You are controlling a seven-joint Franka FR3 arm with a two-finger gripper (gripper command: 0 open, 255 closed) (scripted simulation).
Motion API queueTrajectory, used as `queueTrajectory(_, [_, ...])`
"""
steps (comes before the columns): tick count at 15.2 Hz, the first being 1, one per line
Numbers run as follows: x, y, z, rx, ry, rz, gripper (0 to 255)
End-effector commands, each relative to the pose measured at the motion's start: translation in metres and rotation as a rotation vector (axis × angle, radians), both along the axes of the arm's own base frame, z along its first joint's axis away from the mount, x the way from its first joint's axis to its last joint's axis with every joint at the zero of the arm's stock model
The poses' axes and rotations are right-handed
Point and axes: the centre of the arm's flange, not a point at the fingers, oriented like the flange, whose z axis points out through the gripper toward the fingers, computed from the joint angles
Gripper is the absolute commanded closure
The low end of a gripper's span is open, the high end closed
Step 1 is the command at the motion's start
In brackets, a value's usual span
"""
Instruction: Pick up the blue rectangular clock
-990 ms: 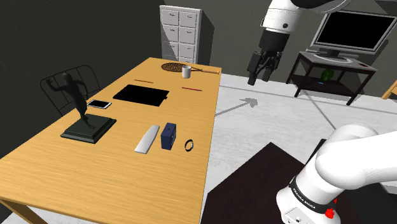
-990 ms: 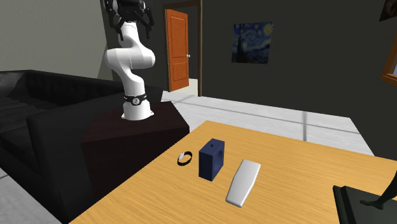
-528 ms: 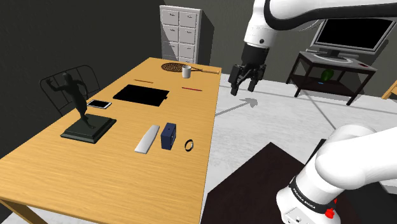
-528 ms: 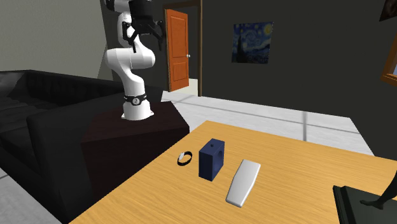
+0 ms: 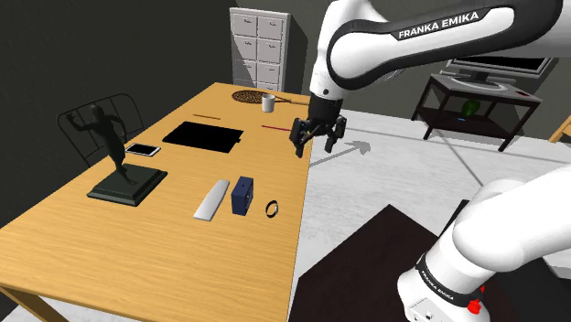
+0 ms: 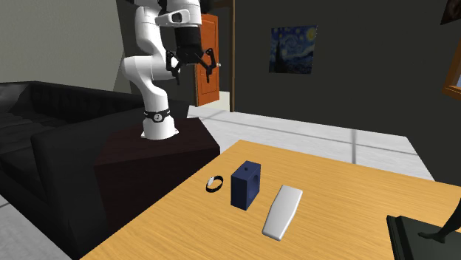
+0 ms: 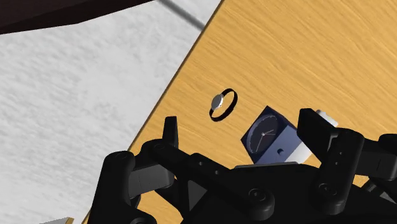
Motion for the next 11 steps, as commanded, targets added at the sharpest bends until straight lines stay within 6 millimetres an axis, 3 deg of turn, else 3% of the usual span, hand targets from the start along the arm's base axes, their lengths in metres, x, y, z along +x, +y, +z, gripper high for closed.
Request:
queueTrajectory(1, [0.017,0.015,-0.018,-0.003,-0.002,-0.040,0])
queueTrajectory(11, [0.095,0.074,-0.108,-0.025,-0.001,-0.228,0])
